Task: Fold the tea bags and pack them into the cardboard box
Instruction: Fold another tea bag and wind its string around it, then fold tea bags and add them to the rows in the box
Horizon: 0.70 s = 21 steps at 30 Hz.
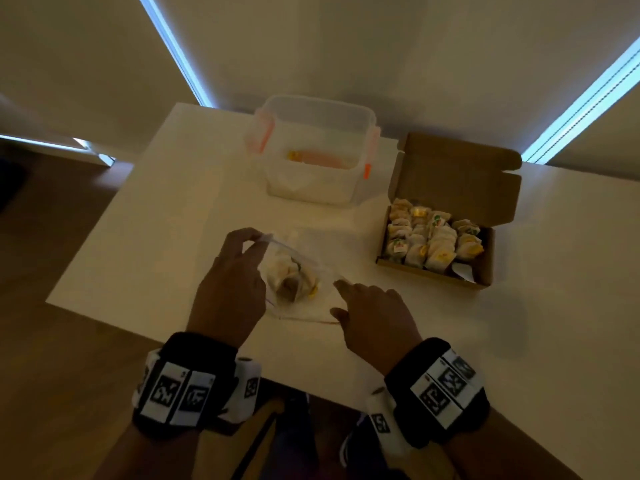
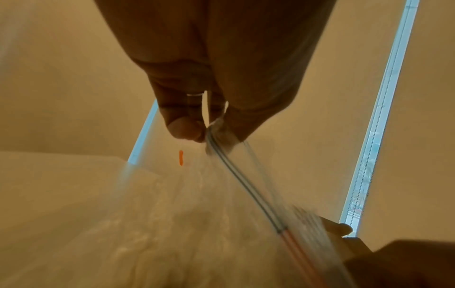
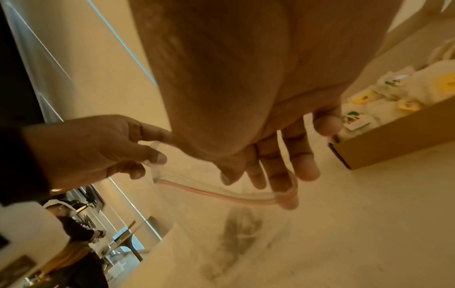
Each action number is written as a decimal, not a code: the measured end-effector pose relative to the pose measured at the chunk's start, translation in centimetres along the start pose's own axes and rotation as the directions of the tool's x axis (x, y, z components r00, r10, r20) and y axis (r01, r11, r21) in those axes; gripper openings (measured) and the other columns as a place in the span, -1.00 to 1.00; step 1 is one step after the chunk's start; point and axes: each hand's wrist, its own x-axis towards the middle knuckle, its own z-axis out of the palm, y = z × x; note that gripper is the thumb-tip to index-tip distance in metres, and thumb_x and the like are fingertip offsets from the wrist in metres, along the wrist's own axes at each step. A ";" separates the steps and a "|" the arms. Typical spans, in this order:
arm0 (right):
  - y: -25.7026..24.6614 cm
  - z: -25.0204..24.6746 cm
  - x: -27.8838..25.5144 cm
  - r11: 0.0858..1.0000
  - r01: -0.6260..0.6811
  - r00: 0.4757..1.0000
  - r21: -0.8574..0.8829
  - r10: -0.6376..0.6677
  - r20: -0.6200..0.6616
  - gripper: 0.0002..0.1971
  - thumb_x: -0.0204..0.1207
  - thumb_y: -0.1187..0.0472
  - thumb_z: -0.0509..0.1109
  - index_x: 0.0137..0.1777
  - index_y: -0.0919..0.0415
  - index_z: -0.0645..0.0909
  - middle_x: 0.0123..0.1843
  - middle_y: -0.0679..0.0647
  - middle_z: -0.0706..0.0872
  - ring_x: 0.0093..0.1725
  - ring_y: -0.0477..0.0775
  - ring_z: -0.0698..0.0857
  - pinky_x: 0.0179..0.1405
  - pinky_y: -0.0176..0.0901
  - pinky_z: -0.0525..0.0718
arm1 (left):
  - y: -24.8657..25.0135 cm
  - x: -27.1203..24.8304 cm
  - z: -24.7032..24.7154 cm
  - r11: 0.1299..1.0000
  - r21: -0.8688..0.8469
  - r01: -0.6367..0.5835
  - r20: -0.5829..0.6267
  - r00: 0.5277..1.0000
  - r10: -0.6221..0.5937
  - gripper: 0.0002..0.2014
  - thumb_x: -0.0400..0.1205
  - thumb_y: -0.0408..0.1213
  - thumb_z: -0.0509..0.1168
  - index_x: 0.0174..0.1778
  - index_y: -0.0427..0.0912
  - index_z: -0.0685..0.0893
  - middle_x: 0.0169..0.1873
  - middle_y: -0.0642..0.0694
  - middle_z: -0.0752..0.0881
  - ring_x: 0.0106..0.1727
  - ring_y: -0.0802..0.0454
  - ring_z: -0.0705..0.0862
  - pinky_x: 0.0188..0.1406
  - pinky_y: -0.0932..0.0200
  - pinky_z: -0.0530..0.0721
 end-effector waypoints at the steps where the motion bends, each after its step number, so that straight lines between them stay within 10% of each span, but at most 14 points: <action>1: -0.5 -0.8 -0.2 1.000 -0.015 1.000 0.015 0.015 -0.020 -0.47 0.77 -0.09 0.14 0.68 0.04 0.24 0.37 0.06 0.63 0.25 0.19 0.65 0.15 0.09 0.55 | 0.1 0.2 -0.3 1.000 -0.024 -0.004 -0.009 1.000 0.004 -0.39 0.60 -0.60 0.31 0.59 -0.14 0.52 0.51 -0.05 0.40 0.09 -0.25 0.67 -0.14 -0.12 0.72; 8: -4.5 -4.4 0.2 0.921 0.063 0.982 0.385 0.011 -0.188 -0.60 0.67 0.27 0.32 0.50 0.08 0.51 0.29 0.05 0.60 0.12 0.15 0.71 -0.02 0.01 0.72 | 0.6 1.1 -1.0 0.988 -0.128 -0.081 0.057 0.994 0.089 -0.44 0.57 -0.57 0.34 0.50 -0.12 0.61 0.52 -0.05 0.40 0.18 -0.13 0.68 0.02 -0.04 0.76; 16: -6.3 2.0 9.7 0.962 -0.070 0.991 0.263 0.038 0.125 -0.47 0.76 0.19 0.16 0.70 0.21 0.17 0.66 0.19 0.26 0.50 0.29 0.42 0.35 0.20 0.60 | 1.1 0.8 0.0 0.970 -0.210 -0.126 0.169 0.972 0.163 -0.45 0.61 -0.52 0.28 0.52 -0.02 0.59 0.48 -0.02 0.42 -0.06 0.09 0.54 -0.11 0.22 0.56; 21: -4.6 4.6 10.6 0.966 -0.078 0.992 0.248 0.050 0.119 -0.62 0.71 0.20 0.26 0.50 0.23 0.48 0.39 0.24 0.62 0.26 0.31 0.66 0.20 0.14 0.68 | 0.2 1.2 0.0 0.971 -0.217 -0.105 0.184 0.972 0.146 -0.45 0.59 -0.54 0.28 0.47 0.00 0.60 0.47 0.02 0.41 -0.15 0.09 0.52 -0.15 -0.06 0.70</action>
